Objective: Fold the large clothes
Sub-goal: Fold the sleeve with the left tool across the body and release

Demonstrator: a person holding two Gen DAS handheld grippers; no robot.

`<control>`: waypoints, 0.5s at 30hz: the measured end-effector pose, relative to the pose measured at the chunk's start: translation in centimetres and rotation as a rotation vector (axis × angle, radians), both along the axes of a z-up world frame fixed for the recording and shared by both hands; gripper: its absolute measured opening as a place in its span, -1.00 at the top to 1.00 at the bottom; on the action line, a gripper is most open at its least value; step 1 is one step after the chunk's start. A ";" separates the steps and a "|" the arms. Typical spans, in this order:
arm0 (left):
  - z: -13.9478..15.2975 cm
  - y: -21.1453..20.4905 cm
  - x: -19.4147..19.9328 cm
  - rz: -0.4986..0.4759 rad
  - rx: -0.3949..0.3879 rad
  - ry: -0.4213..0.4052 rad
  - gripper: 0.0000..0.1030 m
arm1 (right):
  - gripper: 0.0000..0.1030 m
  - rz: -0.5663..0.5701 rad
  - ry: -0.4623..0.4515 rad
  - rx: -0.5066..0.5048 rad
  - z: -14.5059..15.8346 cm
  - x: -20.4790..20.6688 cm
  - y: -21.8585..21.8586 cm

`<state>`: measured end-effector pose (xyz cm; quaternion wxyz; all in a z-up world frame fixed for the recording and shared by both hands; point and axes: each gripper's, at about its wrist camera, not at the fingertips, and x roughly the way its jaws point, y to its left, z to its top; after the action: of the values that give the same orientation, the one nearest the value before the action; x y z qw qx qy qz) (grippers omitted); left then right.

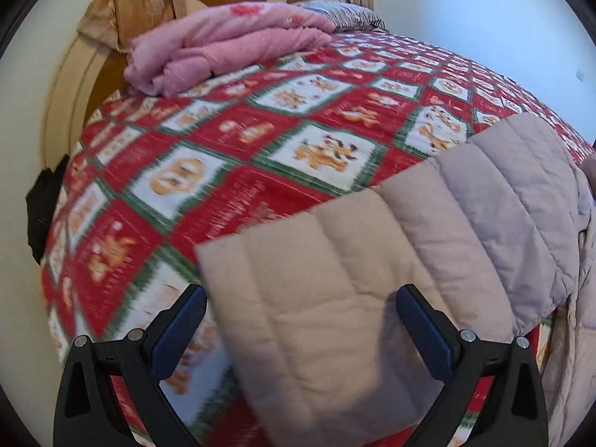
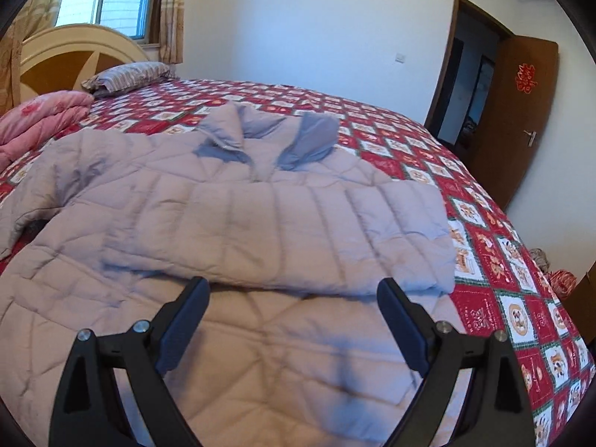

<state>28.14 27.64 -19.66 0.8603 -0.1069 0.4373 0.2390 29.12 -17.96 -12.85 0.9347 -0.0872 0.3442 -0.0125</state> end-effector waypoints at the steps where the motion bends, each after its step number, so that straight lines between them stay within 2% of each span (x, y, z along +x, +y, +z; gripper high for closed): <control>1: 0.0 -0.3 0.0 0.000 -0.006 -0.003 -0.73 | -0.81 0.004 -0.002 -0.008 0.1 -0.1 0.3; 2: 0.1 -0.6 0.1 -0.003 -0.005 -0.008 -0.44 | -0.81 0.010 -0.006 -0.022 0.1 -0.2 0.8; 3: 0.3 -1.0 0.2 -0.013 -0.005 -0.014 -0.27 | -0.81 0.013 -0.005 -0.033 0.2 -0.3 1.2; 4: 0.6 -1.3 0.2 -0.025 -0.013 -0.018 0.24 | -0.81 0.013 -0.002 -0.039 0.1 -0.3 1.4; 5: 1.0 -1.4 0.1 -0.035 -0.025 -0.018 0.58 | -0.81 0.014 -0.003 -0.039 0.2 -0.4 1.5; 7: 2.4 -1.7 -0.3 -0.040 -0.025 -0.037 0.66 | -0.82 0.016 -0.009 -0.034 0.3 -0.6 1.5; 10: 5.6 -3.5 -0.9 -0.089 0.037 -0.102 0.71 | -0.82 0.004 -0.012 -0.038 0.2 -0.6 1.2; 15: 12.4 -9.9 -1.0 -0.228 0.125 -0.233 0.74 | -0.82 -0.053 -0.016 -0.037 0.4 -0.5 -0.3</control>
<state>27.16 17.77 -7.28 0.9318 -0.0297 0.3280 0.1527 28.57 -18.24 -12.49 0.9350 -0.0950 0.3389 -0.0444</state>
